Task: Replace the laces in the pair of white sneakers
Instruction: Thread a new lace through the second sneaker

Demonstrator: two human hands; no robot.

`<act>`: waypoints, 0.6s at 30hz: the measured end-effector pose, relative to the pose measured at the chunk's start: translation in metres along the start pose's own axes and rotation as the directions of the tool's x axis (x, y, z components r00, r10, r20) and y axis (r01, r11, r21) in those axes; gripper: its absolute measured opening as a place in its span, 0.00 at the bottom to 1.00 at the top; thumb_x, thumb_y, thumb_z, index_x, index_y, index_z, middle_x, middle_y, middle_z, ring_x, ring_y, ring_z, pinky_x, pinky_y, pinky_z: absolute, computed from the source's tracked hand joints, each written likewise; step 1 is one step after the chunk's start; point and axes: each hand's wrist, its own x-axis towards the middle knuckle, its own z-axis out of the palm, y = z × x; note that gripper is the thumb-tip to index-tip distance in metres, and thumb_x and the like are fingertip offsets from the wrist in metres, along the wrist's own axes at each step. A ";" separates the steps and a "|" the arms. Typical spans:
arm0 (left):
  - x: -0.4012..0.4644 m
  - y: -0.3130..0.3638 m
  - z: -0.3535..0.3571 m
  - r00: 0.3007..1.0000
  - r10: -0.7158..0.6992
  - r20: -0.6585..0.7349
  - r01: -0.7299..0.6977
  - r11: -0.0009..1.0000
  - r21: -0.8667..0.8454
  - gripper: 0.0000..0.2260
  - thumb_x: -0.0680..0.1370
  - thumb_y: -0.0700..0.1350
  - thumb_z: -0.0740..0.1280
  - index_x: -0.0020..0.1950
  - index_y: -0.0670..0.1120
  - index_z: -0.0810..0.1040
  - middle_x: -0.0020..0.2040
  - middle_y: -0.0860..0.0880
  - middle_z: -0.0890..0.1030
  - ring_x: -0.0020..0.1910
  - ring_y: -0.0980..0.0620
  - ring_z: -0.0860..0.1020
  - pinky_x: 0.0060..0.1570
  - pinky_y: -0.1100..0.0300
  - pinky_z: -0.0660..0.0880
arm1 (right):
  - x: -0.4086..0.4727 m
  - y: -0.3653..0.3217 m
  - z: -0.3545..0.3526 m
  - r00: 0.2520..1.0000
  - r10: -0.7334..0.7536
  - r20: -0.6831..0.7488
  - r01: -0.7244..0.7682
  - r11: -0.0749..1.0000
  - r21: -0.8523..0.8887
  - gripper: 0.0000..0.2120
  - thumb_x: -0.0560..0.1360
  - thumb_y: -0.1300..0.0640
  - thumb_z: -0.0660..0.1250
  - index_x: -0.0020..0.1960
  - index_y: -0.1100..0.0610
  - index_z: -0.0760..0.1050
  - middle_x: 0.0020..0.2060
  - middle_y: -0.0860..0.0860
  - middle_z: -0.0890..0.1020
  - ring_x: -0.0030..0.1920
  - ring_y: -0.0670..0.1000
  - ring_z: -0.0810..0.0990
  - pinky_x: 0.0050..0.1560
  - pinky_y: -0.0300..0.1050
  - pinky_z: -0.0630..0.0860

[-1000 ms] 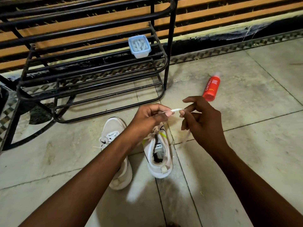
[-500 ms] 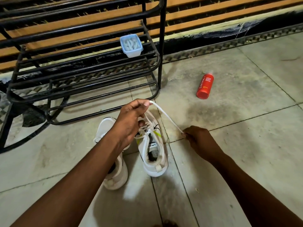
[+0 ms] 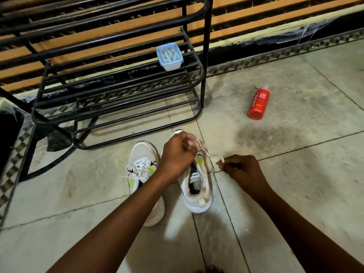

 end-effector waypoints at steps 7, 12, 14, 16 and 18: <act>-0.038 -0.037 -0.002 1.000 0.017 0.008 -0.018 0.953 0.302 0.18 0.66 0.47 0.80 0.48 0.53 0.75 0.43 0.52 0.78 0.40 0.55 0.77 0.42 0.55 0.78 | 0.004 -0.027 0.025 1.000 -0.017 0.018 0.012 0.973 0.232 0.03 0.75 0.65 0.74 0.43 0.61 0.86 0.39 0.63 0.84 0.35 0.55 0.82 0.40 0.53 0.81; -0.041 -0.042 -0.003 0.997 -0.035 -0.062 0.046 0.983 0.181 0.09 0.71 0.38 0.77 0.44 0.46 0.79 0.36 0.51 0.82 0.36 0.57 0.79 0.39 0.61 0.77 | 0.007 -0.032 0.037 0.999 -0.046 0.003 0.043 0.965 0.258 0.03 0.73 0.66 0.75 0.46 0.65 0.84 0.36 0.59 0.84 0.33 0.55 0.83 0.37 0.49 0.80; -0.043 -0.044 -0.005 0.994 -0.068 -0.090 0.079 0.989 0.129 0.06 0.72 0.38 0.77 0.44 0.44 0.81 0.36 0.52 0.82 0.34 0.62 0.79 0.37 0.66 0.74 | 0.006 -0.036 0.041 0.998 -0.069 0.003 0.065 0.963 0.262 0.04 0.73 0.68 0.75 0.47 0.65 0.83 0.34 0.59 0.84 0.33 0.54 0.83 0.36 0.48 0.80; -0.045 -0.047 -0.006 0.991 -0.092 -0.102 0.099 0.993 0.069 0.05 0.74 0.39 0.78 0.45 0.44 0.83 0.37 0.51 0.83 0.33 0.64 0.78 0.35 0.71 0.72 | 0.006 -0.039 0.044 0.995 -0.097 -0.007 0.095 0.965 0.245 0.04 0.73 0.68 0.75 0.46 0.63 0.82 0.34 0.57 0.85 0.34 0.55 0.84 0.36 0.47 0.81; -0.047 -0.052 -0.007 0.988 -0.105 -0.116 0.109 0.994 0.026 0.04 0.75 0.43 0.77 0.46 0.45 0.84 0.38 0.50 0.85 0.34 0.61 0.81 0.35 0.71 0.74 | 0.008 -0.040 0.049 0.993 -0.118 -0.004 0.116 0.973 0.198 0.04 0.73 0.67 0.76 0.45 0.61 0.82 0.35 0.55 0.86 0.36 0.55 0.86 0.39 0.45 0.80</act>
